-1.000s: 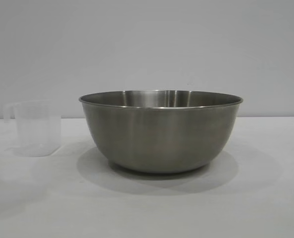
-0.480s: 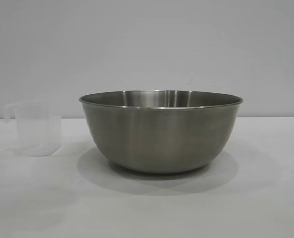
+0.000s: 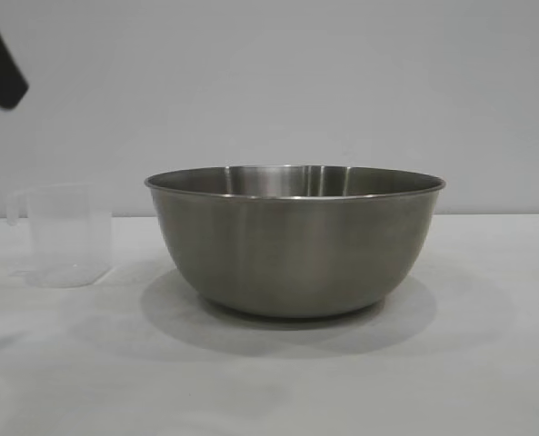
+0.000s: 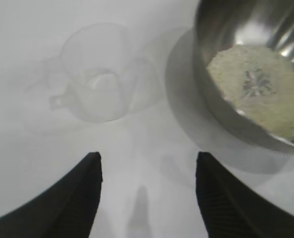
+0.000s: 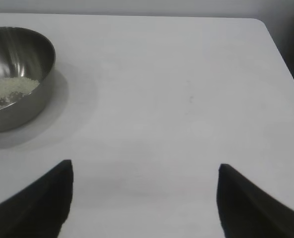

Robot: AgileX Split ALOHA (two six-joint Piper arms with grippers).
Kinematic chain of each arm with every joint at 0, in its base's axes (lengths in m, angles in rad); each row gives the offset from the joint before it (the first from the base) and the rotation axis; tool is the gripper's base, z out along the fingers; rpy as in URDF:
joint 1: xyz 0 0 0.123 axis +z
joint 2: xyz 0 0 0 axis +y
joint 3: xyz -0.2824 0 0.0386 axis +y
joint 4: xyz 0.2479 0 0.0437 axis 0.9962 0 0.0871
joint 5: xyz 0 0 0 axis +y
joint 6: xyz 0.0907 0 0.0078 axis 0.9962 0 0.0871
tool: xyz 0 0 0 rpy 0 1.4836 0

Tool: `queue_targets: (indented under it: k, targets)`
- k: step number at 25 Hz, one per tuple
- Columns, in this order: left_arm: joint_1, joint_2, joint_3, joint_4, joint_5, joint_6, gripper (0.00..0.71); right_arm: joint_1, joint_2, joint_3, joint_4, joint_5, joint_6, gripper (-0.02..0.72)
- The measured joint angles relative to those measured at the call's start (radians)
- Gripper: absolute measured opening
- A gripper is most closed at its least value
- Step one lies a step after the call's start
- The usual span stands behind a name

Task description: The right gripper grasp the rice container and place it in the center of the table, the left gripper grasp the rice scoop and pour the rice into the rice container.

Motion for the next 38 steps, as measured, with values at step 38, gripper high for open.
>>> queue_targets:
  k: [38]
  targets:
    - [0.000,-1.035,0.165,0.168,0.669,-0.118,0.456,0.000,-0.002,0.000,-0.001,-0.002,0.000,0.537]
